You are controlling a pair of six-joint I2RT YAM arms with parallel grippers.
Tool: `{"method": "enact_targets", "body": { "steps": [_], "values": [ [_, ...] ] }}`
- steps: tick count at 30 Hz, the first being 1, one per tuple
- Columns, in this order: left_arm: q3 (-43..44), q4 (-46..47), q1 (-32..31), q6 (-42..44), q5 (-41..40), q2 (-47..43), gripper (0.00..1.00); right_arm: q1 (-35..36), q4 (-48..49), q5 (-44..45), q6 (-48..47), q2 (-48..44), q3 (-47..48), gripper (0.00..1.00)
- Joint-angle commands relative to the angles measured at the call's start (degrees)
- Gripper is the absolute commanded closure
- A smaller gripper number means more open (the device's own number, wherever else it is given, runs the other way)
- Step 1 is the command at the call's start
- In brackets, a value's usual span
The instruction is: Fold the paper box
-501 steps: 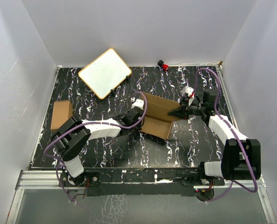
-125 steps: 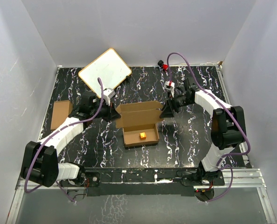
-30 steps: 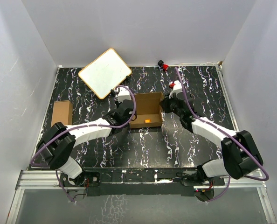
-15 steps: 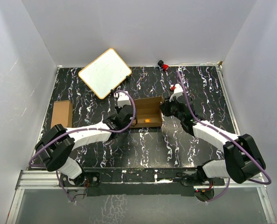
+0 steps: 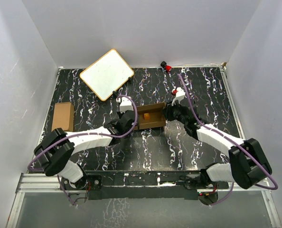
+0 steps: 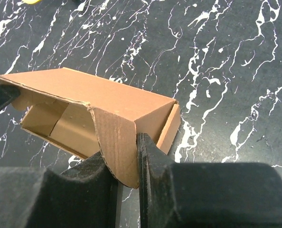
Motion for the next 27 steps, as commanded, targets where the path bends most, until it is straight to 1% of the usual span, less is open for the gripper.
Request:
{"method": "enact_targets", "body": {
  "steps": [1, 6, 21, 27],
  "values": [
    [-0.7, -1.7, -1.3, 0.0, 3.4, -2.7, 1.00, 1.0, 0.8, -1.2, -3.7, -2.9, -0.3, 0.79],
    [-0.7, -1.7, -1.6, 0.0, 3.8, -3.0, 1.00, 0.9, 0.0, 0.2, -7.0, -3.6, -0.7, 0.77],
    [-1.2, -2.9, -3.1, -0.2, 1.9, -2.2, 1.00, 1.0, -2.0, -1.9, -11.7, -4.4, -1.1, 0.72],
    [-1.6, -3.1, -3.5, -0.4, 0.8, -2.0, 1.00, 0.7, -2.9, -1.8, -13.5, -5.7, -0.6, 0.65]
  ]
}}
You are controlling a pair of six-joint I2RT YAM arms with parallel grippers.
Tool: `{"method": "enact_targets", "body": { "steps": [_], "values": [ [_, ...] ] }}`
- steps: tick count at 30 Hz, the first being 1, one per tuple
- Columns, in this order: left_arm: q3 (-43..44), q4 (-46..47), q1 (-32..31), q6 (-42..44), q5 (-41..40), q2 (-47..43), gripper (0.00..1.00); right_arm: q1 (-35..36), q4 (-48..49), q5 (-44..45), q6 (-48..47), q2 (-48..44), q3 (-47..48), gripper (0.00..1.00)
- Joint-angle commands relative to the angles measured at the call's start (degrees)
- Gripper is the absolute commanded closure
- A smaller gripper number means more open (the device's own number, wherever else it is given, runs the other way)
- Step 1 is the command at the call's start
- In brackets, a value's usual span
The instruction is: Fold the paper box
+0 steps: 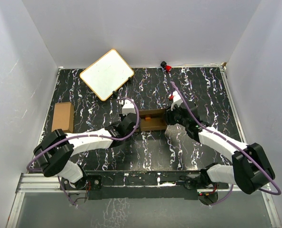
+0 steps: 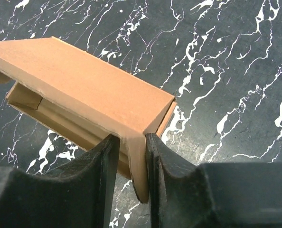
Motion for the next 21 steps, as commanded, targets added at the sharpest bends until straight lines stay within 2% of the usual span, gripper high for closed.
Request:
{"method": "enact_targets", "body": {
  "steps": [1, 21],
  "values": [
    [-0.9, -1.8, -1.1, -0.6, 0.2, -1.2, 1.00, 0.1, 1.7, -0.9, -2.2, -3.0, 1.3, 0.64],
    [0.0, -3.5, -1.3, -1.1, -0.8, 0.2, 1.00, -6.4, -3.7, -10.3, -6.5, -7.4, 3.3, 0.55]
  ]
}}
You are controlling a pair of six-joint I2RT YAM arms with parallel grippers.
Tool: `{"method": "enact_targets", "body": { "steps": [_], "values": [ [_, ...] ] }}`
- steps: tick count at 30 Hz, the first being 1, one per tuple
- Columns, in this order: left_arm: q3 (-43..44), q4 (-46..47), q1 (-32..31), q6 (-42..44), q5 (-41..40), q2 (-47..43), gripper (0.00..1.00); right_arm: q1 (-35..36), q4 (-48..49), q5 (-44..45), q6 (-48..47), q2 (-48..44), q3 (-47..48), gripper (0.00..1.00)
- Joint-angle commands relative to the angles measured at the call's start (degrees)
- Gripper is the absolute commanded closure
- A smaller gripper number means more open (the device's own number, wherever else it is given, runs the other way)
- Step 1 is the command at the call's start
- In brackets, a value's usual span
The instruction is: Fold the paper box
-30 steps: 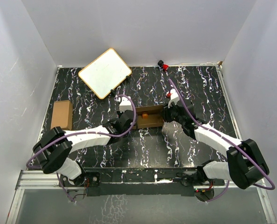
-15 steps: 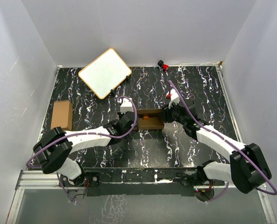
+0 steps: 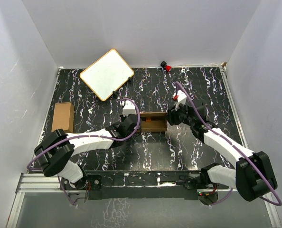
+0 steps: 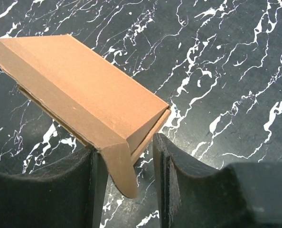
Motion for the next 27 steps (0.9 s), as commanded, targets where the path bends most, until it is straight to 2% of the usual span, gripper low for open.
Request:
{"method": "enact_targets", "body": {
  "steps": [1, 5, 14, 23, 27],
  "values": [
    [-0.1, -2.4, -0.6, -0.6, -0.3, -0.2, 1.00, -2.4, 0.3, -3.0, -2.0, -2.5, 3.4, 0.55],
    [0.1, -2.5, -0.6, -0.5, -0.3, 0.1, 1.00, -4.8, -2.2, -7.7, -4.0, -3.5, 4.1, 0.53],
    [0.6, -3.1, -0.8, -0.4, -0.5, 0.5, 1.00, -8.3, -9.6, -19.2, -13.5, -4.4, 6.6, 0.43],
    [1.2, -4.1, -1.1, -0.2, -0.8, 0.6, 1.00, -12.5, -24.0, -28.1, -28.2, -5.4, 13.0, 0.42],
    [1.4, -3.9, -1.2, 0.0, -0.7, 0.9, 1.00, -12.5, -34.6, -36.0, -42.8, -4.1, 17.3, 0.31]
  ]
}}
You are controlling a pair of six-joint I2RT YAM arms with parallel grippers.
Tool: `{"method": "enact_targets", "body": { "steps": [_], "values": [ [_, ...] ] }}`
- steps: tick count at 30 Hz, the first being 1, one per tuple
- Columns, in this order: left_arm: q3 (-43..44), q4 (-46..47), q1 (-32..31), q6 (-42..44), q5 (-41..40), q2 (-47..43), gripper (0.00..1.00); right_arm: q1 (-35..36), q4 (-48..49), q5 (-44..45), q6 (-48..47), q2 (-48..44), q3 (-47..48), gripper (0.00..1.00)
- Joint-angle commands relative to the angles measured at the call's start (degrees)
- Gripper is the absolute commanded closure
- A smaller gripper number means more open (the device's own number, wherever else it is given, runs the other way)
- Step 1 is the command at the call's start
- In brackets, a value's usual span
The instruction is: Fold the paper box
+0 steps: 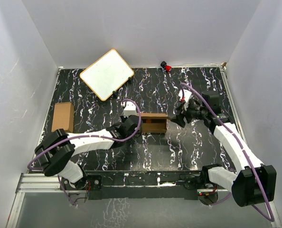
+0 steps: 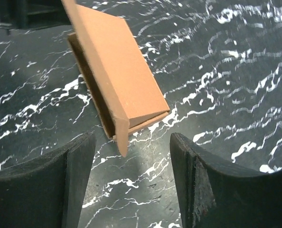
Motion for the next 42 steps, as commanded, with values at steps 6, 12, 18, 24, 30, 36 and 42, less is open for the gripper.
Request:
{"method": "enact_targets", "body": {
  "steps": [6, 12, 18, 24, 30, 36, 42],
  "values": [
    [1.9, -2.4, -0.7, -0.2, -0.5, 1.2, 1.00, 2.7, -20.2, -15.2, -29.7, 4.6, 10.5, 0.20],
    [2.5, -3.0, -1.0, -0.2, -0.6, 1.8, 1.00, 12.6, -10.4, -5.0, -26.0, 5.2, 9.0, 0.23],
    [2.9, -3.0, -1.2, -0.2, -0.5, 2.1, 1.00, 16.0, -8.0, 2.0, -25.5, 9.3, 10.2, 0.41],
    [3.0, -3.0, -1.4, -0.3, -0.6, 2.1, 1.00, 16.8, -7.6, 3.3, -25.6, 12.0, 11.1, 0.62],
    [2.7, -2.9, -1.4, -0.2, -0.8, 1.6, 1.00, 16.9, -11.6, -0.8, -26.3, 10.7, 13.2, 0.65],
    [2.6, -2.6, -1.4, -0.2, -0.7, 2.0, 1.00, 16.8, -17.5, -8.0, -29.8, 9.5, 16.1, 0.57],
    [2.6, -2.7, -1.5, -0.2, -0.6, 1.9, 1.00, 16.9, -8.5, 5.6, -21.4, 13.2, 16.6, 0.53]
  ]
}}
